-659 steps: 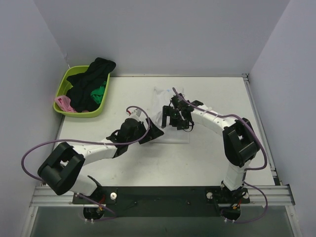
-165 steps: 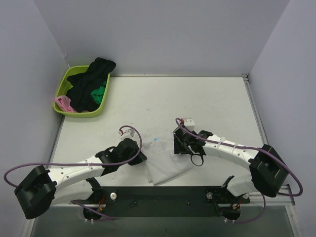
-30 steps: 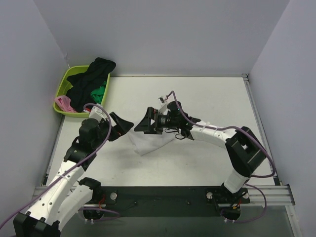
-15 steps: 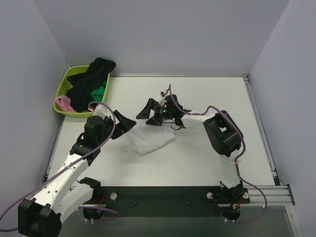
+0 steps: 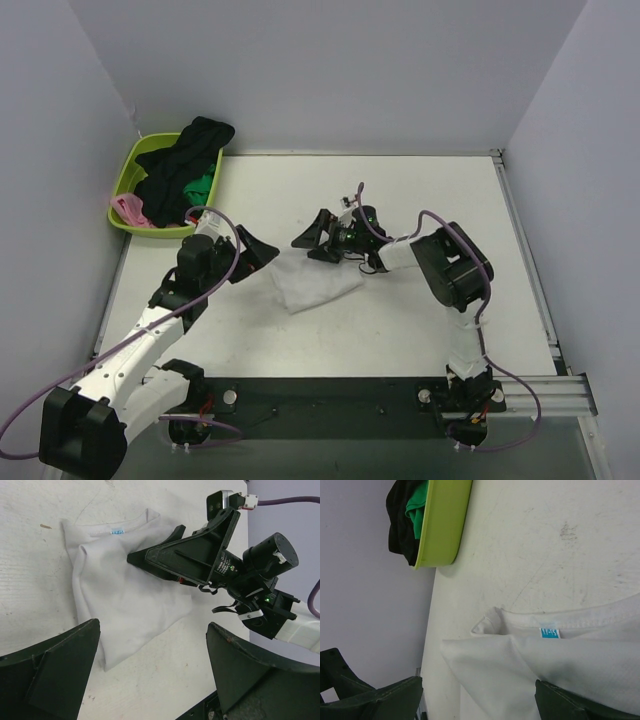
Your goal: Fold and stack the t-shirts
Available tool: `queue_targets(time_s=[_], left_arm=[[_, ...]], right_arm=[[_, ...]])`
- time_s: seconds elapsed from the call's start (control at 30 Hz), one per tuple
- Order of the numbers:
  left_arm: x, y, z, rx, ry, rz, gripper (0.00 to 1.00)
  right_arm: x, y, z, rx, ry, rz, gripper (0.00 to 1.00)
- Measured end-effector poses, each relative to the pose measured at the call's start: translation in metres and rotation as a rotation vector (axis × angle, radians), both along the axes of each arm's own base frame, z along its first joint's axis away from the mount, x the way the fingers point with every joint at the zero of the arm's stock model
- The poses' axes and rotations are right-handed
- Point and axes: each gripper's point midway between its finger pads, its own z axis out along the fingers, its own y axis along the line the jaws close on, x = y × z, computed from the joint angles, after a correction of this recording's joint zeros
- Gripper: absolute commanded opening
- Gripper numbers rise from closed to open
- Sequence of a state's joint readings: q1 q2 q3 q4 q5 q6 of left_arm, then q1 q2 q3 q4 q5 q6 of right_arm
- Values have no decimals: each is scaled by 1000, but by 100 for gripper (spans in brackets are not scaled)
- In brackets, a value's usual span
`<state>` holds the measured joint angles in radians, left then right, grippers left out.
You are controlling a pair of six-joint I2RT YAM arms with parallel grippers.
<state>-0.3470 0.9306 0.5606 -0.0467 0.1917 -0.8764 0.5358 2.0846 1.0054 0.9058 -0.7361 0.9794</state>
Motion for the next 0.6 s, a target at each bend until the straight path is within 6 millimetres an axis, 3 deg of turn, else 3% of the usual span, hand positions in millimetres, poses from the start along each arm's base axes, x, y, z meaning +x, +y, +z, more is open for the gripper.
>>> queue_targets(time_s=[0.17,0.27,0.37,0.47,0.5,0.6], left_arm=[[-1,1,-2,11,-2,-4,97],[-3,4,-4,34,4,-5,97],[-3,7,3,67,3,-6,97],[1,8,25,93,-35,-11,97],[2,9,34,100,-52,-14,97],[5,9,56,116,-95,-21,97]], right_arm=[[4,-26,2,-131,-36,-86,100],[3,-46,23,-245,-97,-138,100],[7,-64,79,-326,-210,-198,100],[13,-78,155,-353,-367,-273,100],[10,-87,185,-357,-434,-312,100],[-12,-123,241,-383,-552,-411,100]])
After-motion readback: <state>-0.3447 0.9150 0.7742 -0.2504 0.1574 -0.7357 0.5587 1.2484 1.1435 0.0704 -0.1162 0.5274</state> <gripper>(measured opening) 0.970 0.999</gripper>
